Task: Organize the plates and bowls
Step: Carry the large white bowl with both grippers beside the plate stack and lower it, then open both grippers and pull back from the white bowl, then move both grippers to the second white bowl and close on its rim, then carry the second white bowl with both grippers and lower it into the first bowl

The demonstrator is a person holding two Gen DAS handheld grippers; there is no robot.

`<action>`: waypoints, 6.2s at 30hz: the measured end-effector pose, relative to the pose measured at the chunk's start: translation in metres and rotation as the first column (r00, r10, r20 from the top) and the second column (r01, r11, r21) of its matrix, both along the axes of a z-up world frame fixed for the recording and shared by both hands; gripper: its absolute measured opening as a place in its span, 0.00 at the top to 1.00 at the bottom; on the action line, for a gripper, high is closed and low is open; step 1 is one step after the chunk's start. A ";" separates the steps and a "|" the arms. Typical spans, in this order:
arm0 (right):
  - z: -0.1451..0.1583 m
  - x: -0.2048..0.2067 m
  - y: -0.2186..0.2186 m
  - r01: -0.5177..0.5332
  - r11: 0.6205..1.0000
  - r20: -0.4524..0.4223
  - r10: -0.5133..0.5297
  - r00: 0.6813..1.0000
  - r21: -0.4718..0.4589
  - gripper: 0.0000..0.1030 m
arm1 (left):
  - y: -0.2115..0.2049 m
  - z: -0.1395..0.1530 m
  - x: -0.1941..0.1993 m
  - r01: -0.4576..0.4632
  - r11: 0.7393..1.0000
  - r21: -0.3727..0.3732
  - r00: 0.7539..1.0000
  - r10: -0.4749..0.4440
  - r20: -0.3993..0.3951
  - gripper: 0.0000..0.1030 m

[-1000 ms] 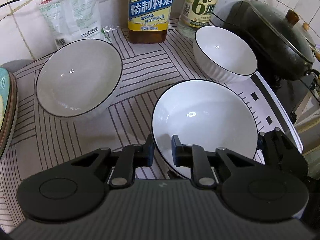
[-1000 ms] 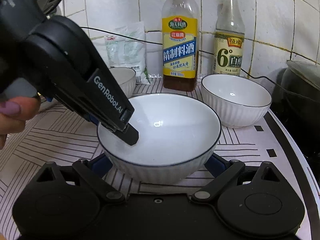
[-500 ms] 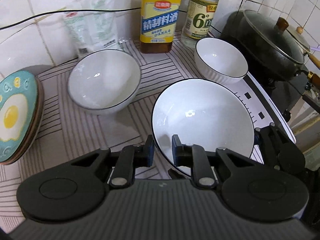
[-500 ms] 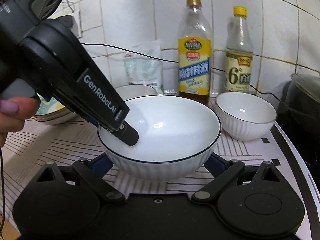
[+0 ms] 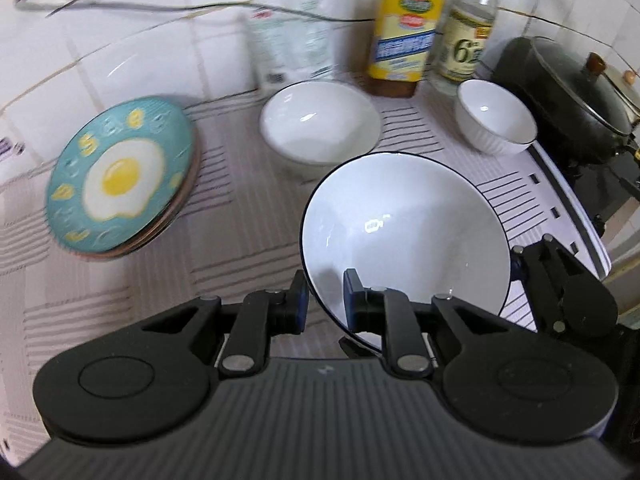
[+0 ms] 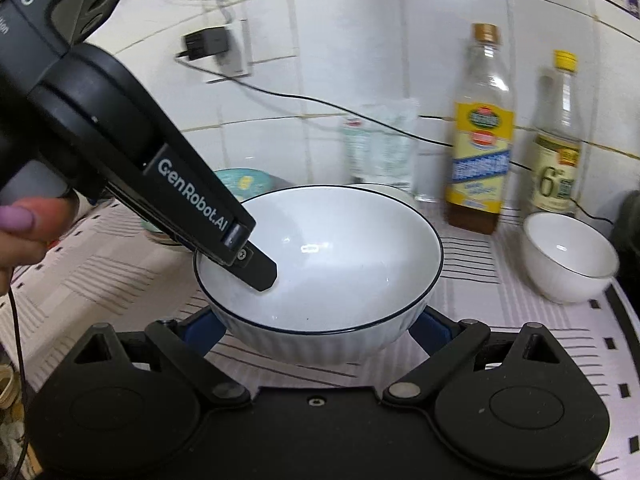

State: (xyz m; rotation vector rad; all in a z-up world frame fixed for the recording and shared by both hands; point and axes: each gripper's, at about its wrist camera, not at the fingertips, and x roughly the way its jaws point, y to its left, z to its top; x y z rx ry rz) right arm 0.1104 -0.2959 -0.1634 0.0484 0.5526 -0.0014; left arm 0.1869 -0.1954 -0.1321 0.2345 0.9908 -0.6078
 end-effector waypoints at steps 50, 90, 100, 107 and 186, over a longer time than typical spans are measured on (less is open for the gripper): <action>-0.063 0.082 0.156 -0.434 0.891 -0.152 0.414 0.897 -0.135 0.03 | 0.148 -0.067 0.035 -0.336 0.925 0.176 0.942 0.333 0.045 0.55; 0.057 0.052 -0.071 0.196 0.929 -0.055 -0.188 0.981 0.314 0.19 | 0.034 0.028 0.053 -0.192 0.981 -0.020 0.976 0.193 0.104 0.11; 0.002 0.112 -0.108 0.306 0.865 -0.172 -0.257 0.951 0.397 0.42 | -0.024 -0.003 0.108 -0.207 0.975 -0.085 0.974 0.214 0.072 0.19; -0.015 0.130 -0.115 0.357 0.857 -0.202 -0.300 0.932 0.372 0.68 | -0.037 -0.027 0.127 -0.286 0.951 -0.120 0.953 0.295 0.071 0.24; 0.036 0.035 0.083 0.104 0.914 -0.172 -0.038 0.984 0.392 0.83 | 0.188 -0.014 -0.004 -0.402 0.903 -0.151 0.914 0.388 -0.119 0.84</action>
